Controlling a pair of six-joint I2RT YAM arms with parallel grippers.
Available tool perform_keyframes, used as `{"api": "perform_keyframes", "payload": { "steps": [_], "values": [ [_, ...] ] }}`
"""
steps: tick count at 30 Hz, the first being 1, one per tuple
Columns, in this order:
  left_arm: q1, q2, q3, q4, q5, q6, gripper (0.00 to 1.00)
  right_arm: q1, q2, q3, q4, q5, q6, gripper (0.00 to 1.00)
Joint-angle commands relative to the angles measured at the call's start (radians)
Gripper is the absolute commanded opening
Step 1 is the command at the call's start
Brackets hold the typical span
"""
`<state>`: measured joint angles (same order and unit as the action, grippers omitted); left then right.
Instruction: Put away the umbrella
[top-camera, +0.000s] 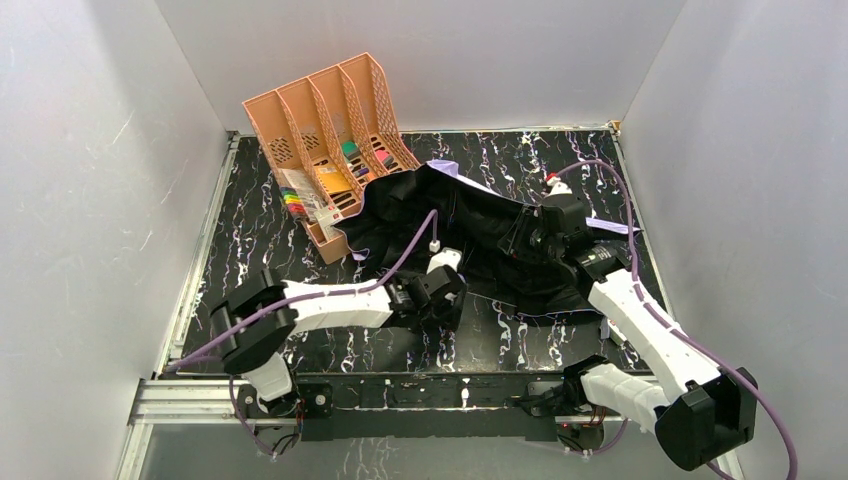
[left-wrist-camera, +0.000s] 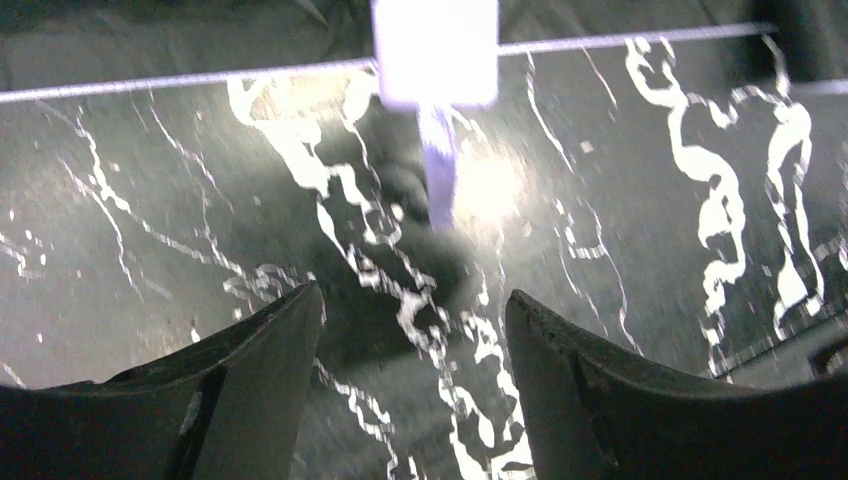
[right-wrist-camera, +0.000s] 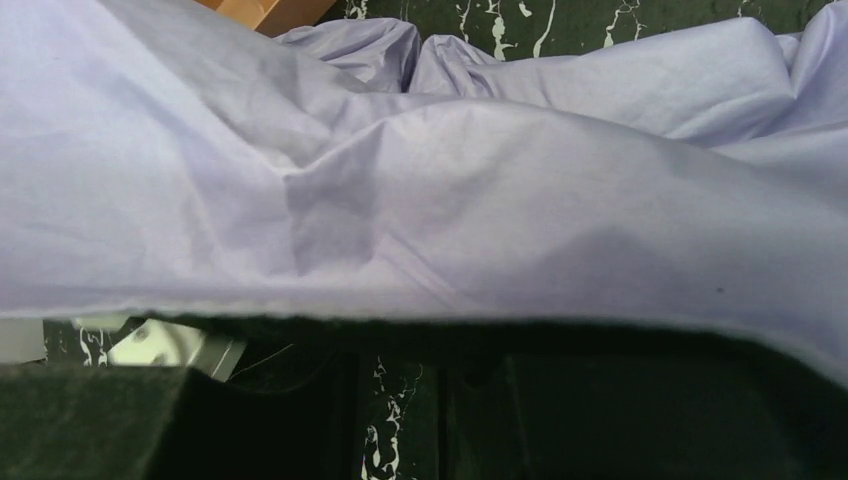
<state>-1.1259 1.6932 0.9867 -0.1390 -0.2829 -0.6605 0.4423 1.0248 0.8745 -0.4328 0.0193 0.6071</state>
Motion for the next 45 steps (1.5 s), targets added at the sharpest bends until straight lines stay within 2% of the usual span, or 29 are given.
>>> {"api": "perform_keyframes", "payload": {
  "steps": [1, 3, 7, 9, 12, 15, 18, 21, 27, 31, 33, 37, 45],
  "values": [
    [-0.055, -0.168, -0.067, -0.039, 0.013, 0.001, 0.67, -0.011, -0.027, -0.047, 0.125, -0.013, 0.014, 0.32],
    [-0.080, -0.243, -0.087, -0.051, 0.007, -0.006, 0.68, -0.011, -0.044, -0.080, 0.139, -0.013, 0.014, 0.32],
    [-0.126, -0.355, -0.085, -0.098, -0.033, -0.007, 0.68, -0.012, -0.104, -0.110, 0.170, -0.124, -0.007, 0.33],
    [-0.130, -0.402, -0.073, -0.118, -0.044, -0.004, 0.66, -0.012, -0.146, -0.075, 0.158, -0.190, -0.040, 0.35],
    [-0.134, -0.481, -0.068, -0.121, -0.073, 0.004, 0.60, -0.011, -0.200, 0.042, 0.115, -0.321, -0.114, 0.39],
    [-0.162, -0.570, -0.062, -0.122, -0.160, 0.033, 0.54, -0.012, -0.216, 0.189, 0.055, -0.412, -0.160, 0.40],
    [-0.181, -0.654, -0.029, -0.132, -0.256, 0.094, 0.53, -0.012, -0.193, 0.321, 0.003, -0.434, -0.162, 0.41],
    [-0.181, -0.678, 0.076, -0.172, -0.307, 0.184, 0.54, -0.012, -0.159, 0.410, -0.015, -0.397, -0.146, 0.40],
    [-0.182, -0.606, 0.344, -0.292, -0.421, 0.302, 0.57, -0.011, -0.018, 0.527, -0.129, -0.154, -0.117, 0.34],
    [-0.176, -0.474, 0.593, -0.441, -0.600, 0.345, 0.65, -0.014, 0.079, 0.499, -0.115, -0.084, -0.125, 0.30],
    [-0.133, -0.393, 0.723, -0.526, -0.630, 0.370, 0.67, -0.018, 0.117, 0.475, -0.090, -0.069, -0.130, 0.30],
    [0.074, -0.277, 0.886, -0.538, -0.439, 0.427, 0.68, -0.030, 0.155, 0.406, -0.036, -0.080, -0.127, 0.29],
    [0.299, 0.047, 1.288, -0.625, -0.155, 0.533, 0.73, -0.037, 0.154, 0.206, 0.028, -0.106, -0.095, 0.28]
  ]
}}
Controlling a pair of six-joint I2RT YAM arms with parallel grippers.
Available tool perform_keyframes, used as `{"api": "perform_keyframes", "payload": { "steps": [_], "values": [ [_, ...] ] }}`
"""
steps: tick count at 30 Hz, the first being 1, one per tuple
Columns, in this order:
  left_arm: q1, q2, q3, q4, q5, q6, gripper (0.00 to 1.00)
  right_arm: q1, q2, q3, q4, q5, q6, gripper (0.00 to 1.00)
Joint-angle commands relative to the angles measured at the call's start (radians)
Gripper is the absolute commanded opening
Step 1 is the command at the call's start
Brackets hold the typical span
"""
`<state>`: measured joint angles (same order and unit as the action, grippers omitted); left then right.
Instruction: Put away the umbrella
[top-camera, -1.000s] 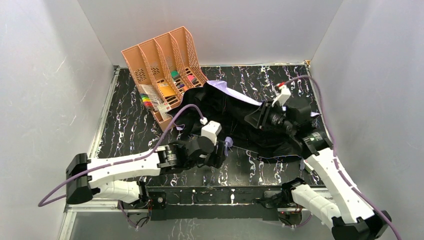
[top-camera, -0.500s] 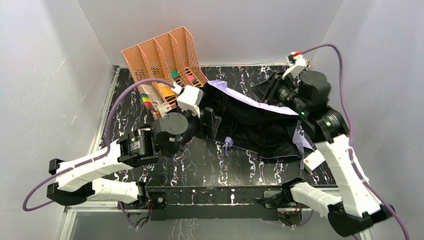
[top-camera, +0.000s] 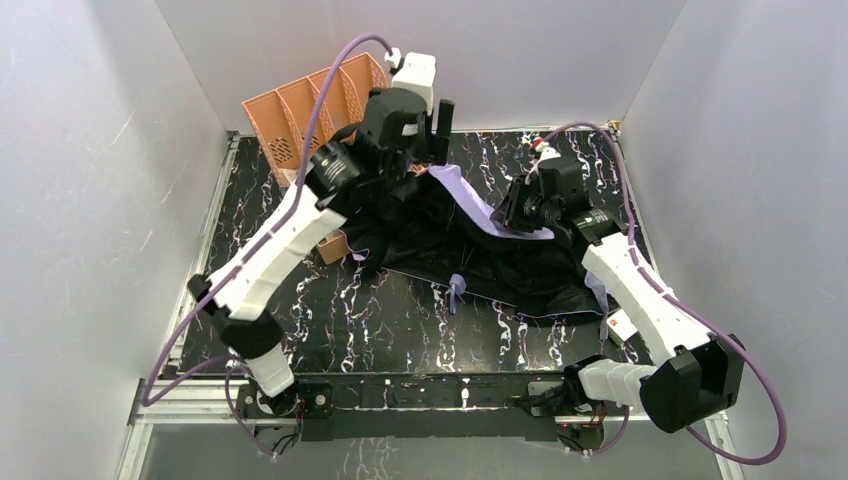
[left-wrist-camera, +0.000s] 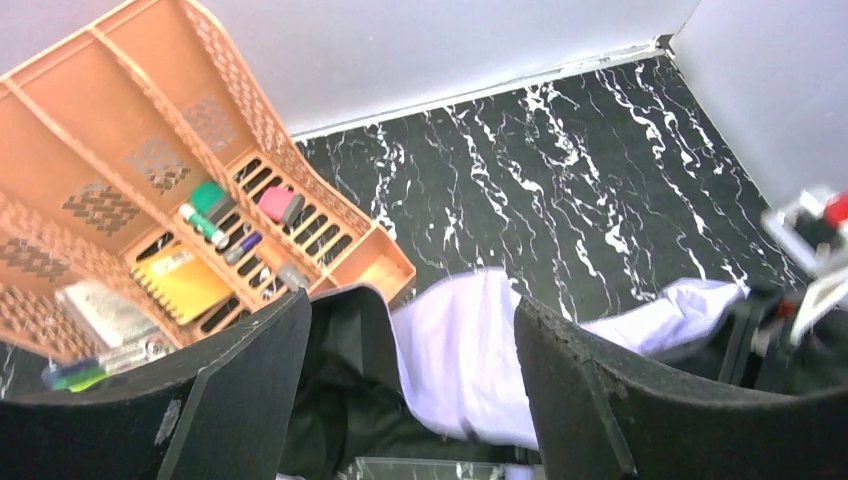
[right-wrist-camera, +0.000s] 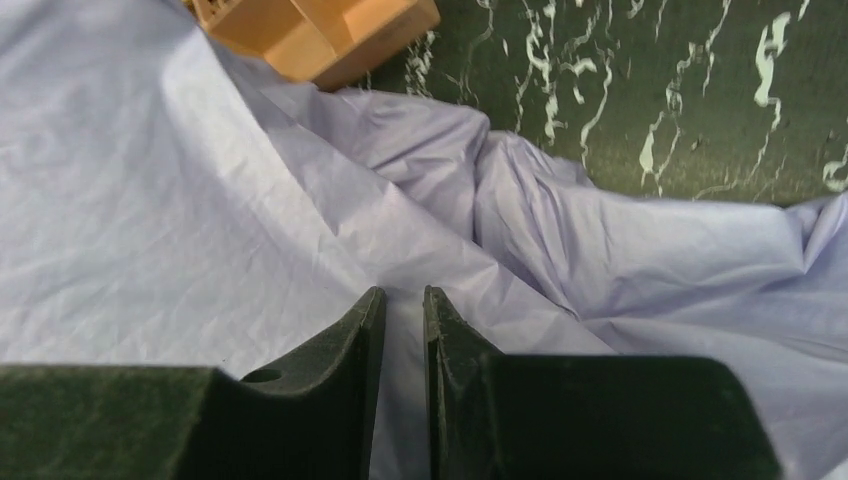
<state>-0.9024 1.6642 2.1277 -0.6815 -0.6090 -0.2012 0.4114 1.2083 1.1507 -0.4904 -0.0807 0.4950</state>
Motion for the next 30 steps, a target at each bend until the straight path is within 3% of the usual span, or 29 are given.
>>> {"api": "perform_keyframes", "payload": {
  "steps": [1, 4, 11, 16, 20, 30],
  "values": [
    [0.096, 0.107, 0.176, -0.098, 0.208, 0.077, 0.74, -0.008, -0.031, -0.094, 0.095, -0.011, 0.023, 0.28],
    [0.134, 0.133, 0.135, -0.092, 0.305, 0.084, 0.74, -0.012, -0.035, -0.161, 0.128, 0.002, 0.033, 0.28],
    [0.149, -0.046, -0.469, 0.228, 0.579, -0.043, 0.74, -0.098, 0.012, -0.305, 0.263, -0.029, 0.027, 0.27],
    [0.148, -0.044, -0.721, 0.380, 0.684, -0.122, 0.74, -0.130, 0.049, -0.356, 0.294, -0.037, 0.006, 0.27],
    [0.149, -0.011, -0.785, 0.460, 0.697, -0.149, 0.74, -0.132, 0.089, -0.400, 0.322, -0.067, 0.002, 0.29],
    [0.112, 0.135, -0.782, 0.543, 0.719, -0.165, 0.74, -0.131, 0.171, -0.455, 0.401, -0.098, -0.010, 0.35]
  ]
}}
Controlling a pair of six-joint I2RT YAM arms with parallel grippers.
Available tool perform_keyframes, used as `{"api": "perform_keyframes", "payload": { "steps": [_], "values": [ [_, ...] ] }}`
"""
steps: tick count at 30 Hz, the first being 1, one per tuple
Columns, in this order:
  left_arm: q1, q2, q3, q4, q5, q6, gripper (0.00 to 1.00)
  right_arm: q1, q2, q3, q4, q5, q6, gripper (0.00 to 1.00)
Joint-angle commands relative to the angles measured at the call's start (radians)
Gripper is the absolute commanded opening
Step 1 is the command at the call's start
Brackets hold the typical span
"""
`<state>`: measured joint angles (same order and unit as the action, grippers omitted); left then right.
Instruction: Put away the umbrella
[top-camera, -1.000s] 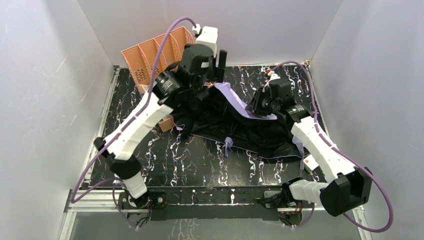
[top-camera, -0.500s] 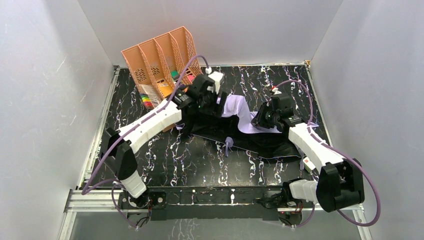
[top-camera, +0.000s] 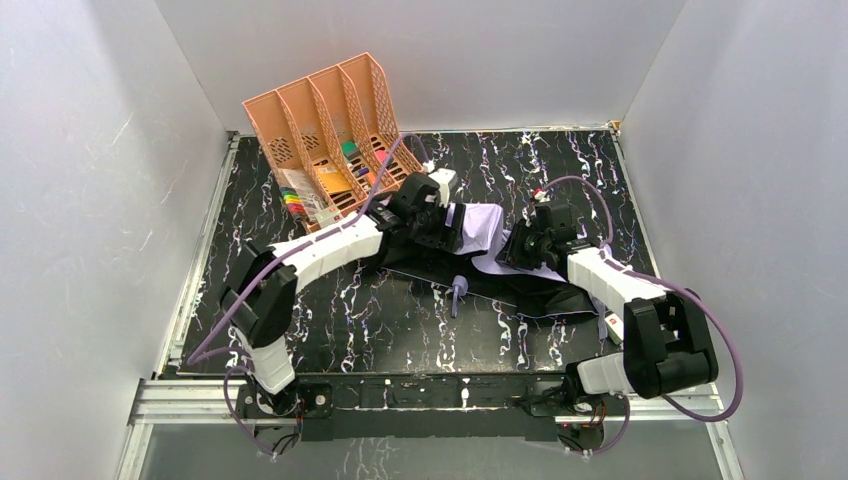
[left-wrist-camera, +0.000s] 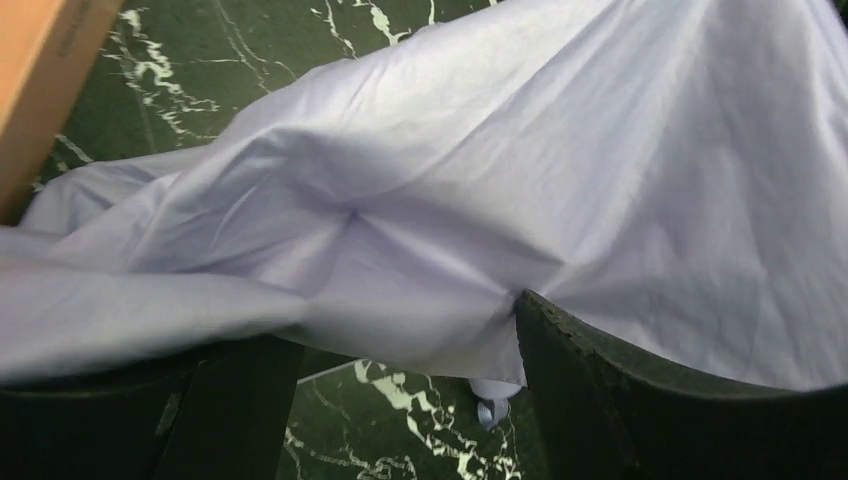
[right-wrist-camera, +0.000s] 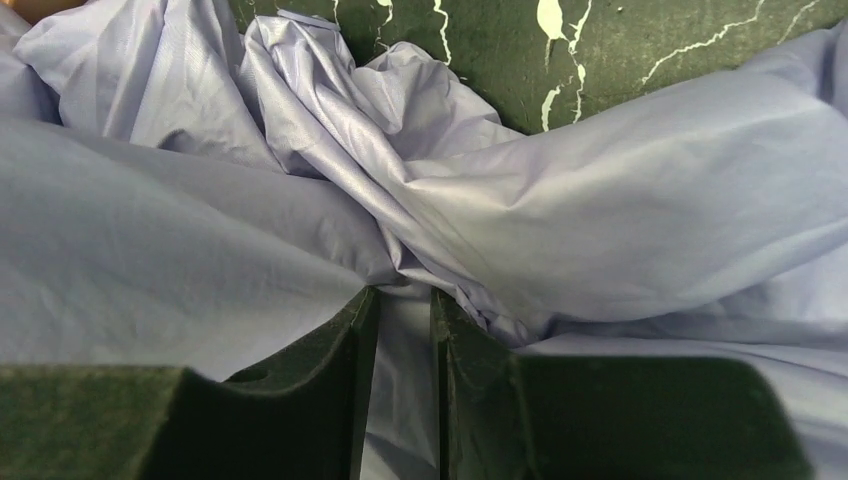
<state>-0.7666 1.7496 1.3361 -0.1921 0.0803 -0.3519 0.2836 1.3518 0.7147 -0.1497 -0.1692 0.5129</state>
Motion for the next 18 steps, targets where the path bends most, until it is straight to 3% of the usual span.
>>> {"api": "perform_keyframes", "payload": {
  "steps": [1, 9, 18],
  "values": [
    [-0.031, 0.066, 0.008, 0.063, 0.030, -0.018, 0.74, -0.003, 0.036, -0.020, 0.071, -0.014, -0.028, 0.35],
    [-0.075, 0.156, 0.006, 0.119, 0.019, -0.059, 0.73, -0.005, 0.077, 0.050, 0.053, -0.049, -0.060, 0.47],
    [-0.009, -0.035, 0.031, 0.006, -0.027, -0.030, 0.77, -0.055, -0.211, 0.228, -0.256, 0.128, -0.118, 0.58]
  ]
}}
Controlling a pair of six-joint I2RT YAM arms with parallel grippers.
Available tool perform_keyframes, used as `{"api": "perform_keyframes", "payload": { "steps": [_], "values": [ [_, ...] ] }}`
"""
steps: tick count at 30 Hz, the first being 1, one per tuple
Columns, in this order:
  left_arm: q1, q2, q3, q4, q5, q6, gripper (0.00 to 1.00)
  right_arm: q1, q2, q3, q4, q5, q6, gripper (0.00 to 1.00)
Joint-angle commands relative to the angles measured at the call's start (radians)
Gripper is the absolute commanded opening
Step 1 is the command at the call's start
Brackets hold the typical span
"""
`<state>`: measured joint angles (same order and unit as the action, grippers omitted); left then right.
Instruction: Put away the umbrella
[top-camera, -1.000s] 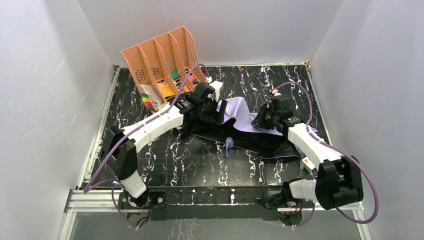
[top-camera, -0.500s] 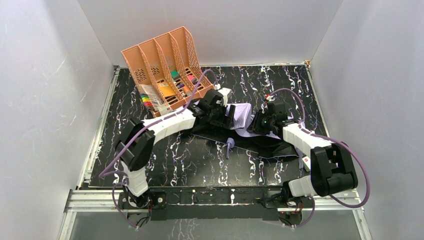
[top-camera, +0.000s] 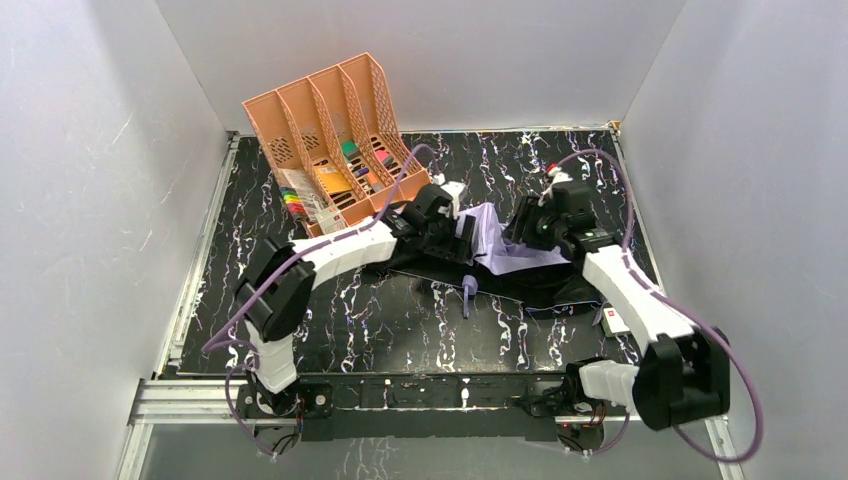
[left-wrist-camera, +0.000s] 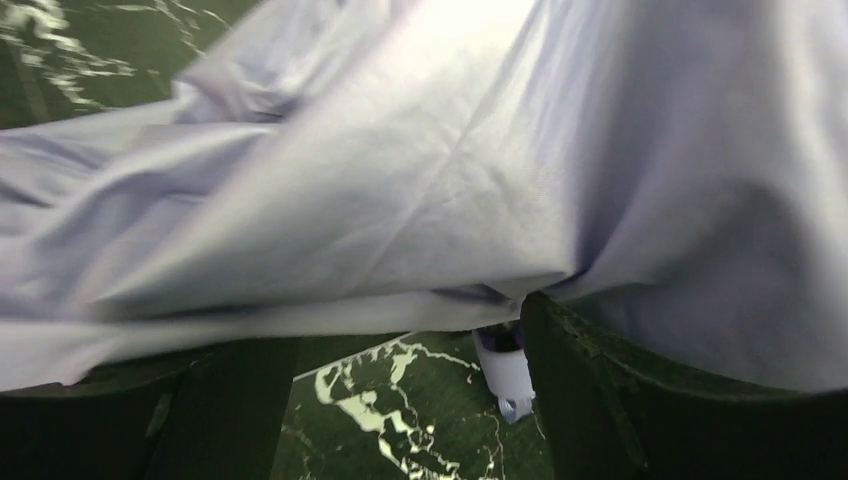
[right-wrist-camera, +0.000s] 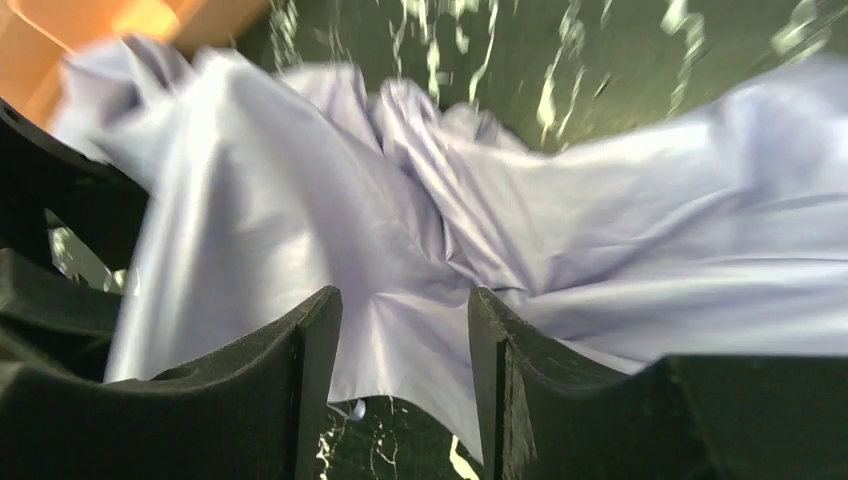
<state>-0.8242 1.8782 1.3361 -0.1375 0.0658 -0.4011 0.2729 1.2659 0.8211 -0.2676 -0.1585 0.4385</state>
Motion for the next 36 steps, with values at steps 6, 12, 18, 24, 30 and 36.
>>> {"api": "perform_keyframes", "payload": {
  "steps": [6, 12, 18, 24, 30, 36],
  "values": [
    [0.129, -0.283, 0.038, -0.116, -0.012, 0.068, 0.79, -0.149, -0.162, 0.219, -0.267, 0.336, -0.082, 0.59],
    [0.235, -0.272, 0.023, -0.150, -0.016, 0.078, 0.79, -0.242, -0.072, 0.234, -0.243, 0.496, -0.101, 0.59],
    [0.237, -0.194, 0.024, -0.159, -0.050, 0.117, 0.75, -0.345, 0.053, 0.252, -0.178, 0.537, -0.087, 0.51],
    [0.237, -0.131, 0.030, -0.166, -0.118, 0.171, 0.73, -0.406, 0.141, 0.234, -0.145, 0.493, -0.066, 0.22],
    [0.223, -0.065, 0.023, -0.151, -0.102, 0.168, 0.68, -0.411, 0.188, 0.174, -0.124, 0.401, -0.043, 0.08],
    [0.165, -0.014, 0.001, -0.114, -0.088, 0.153, 0.67, -0.411, 0.217, 0.079, -0.099, 0.267, -0.017, 0.05]
  ]
}}
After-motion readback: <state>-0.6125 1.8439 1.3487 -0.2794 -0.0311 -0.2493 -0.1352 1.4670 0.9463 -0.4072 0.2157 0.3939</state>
